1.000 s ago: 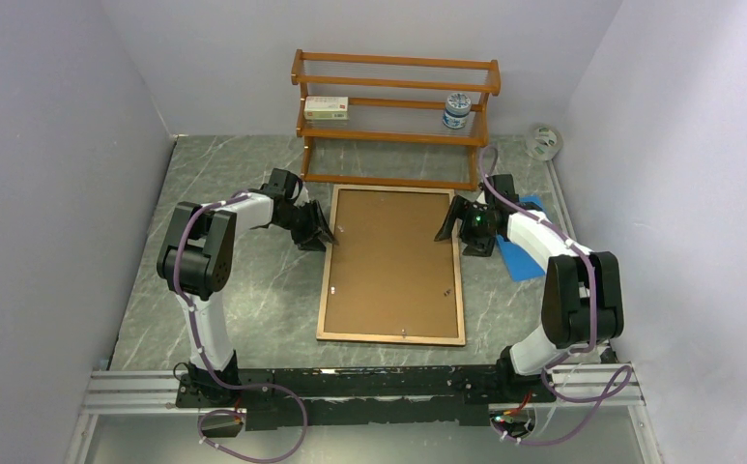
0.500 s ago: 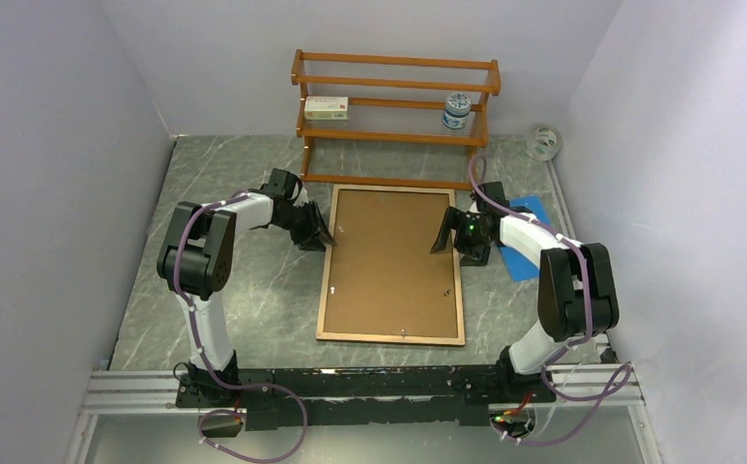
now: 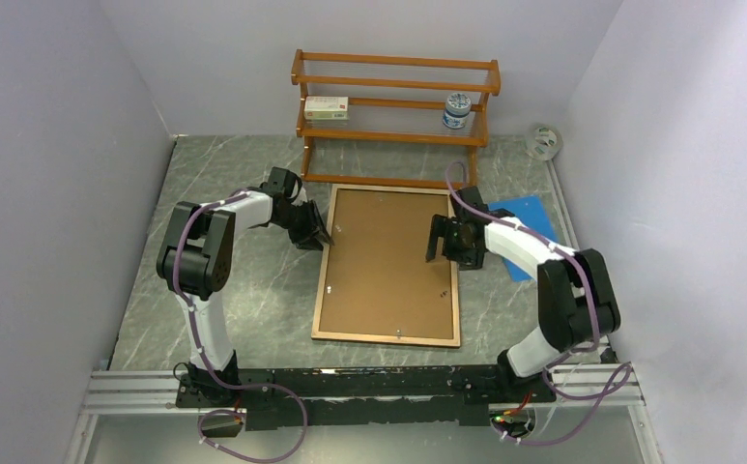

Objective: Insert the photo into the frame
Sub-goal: Install the photo frame at the center of the board.

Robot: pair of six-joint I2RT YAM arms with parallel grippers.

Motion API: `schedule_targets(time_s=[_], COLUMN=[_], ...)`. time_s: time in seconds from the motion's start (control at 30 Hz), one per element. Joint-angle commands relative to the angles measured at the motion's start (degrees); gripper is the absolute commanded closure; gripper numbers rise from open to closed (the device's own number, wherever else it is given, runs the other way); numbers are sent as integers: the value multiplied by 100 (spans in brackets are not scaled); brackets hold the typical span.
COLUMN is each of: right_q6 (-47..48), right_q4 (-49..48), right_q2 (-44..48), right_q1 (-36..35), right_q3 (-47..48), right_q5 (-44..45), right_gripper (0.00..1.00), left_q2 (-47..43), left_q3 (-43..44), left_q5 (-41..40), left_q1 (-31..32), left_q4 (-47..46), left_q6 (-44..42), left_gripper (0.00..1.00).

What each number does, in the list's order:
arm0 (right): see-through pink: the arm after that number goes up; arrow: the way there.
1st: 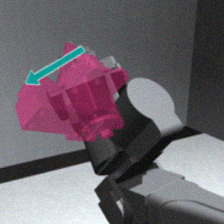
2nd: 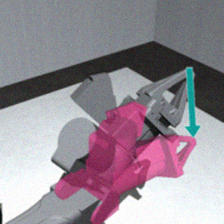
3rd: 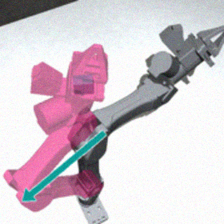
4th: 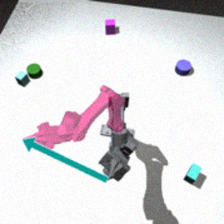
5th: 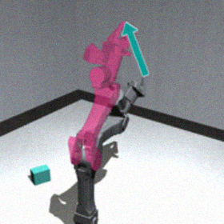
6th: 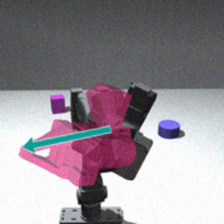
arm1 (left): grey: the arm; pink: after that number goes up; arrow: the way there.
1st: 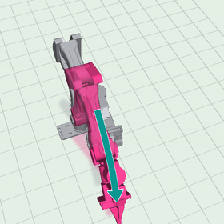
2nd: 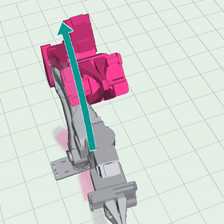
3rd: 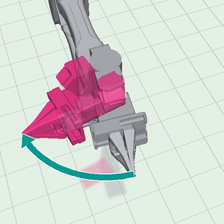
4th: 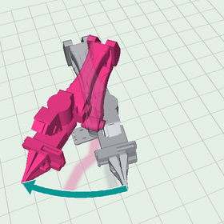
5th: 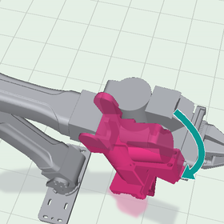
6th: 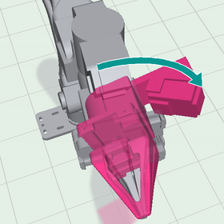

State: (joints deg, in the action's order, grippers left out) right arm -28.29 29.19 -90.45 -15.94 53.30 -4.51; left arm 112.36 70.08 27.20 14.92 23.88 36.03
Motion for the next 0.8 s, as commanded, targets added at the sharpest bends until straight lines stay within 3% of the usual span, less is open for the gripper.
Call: schedule_targets(time_s=[0.0,0.2,0.47,0.63,0.77], right_q6=[-281,-549,-1157,-1289,-1341], right_q4=[643,1211,1632,1884,2010], right_q2=[852,1146,633,133,-66], right_q1=[-597,-2046,-3852,-4423,-4755], right_q3=[55,164,419,623,646], right_q5=[1378,1448,1521,1698,1757], right_gripper=[10,11,22,35,41], left_q2=[86,9,-508,-941,-1121], left_q3=[-155,-302,-779,-1387,-1796], left_q5=[-605,-587,-394,-111,-25], left_q1=[-24,-24,-24,30,109], left_q4=[259,285,406,311,124], left_q6=[-254,-227,-164,-52,100], left_gripper=[55,47,37,42,49])
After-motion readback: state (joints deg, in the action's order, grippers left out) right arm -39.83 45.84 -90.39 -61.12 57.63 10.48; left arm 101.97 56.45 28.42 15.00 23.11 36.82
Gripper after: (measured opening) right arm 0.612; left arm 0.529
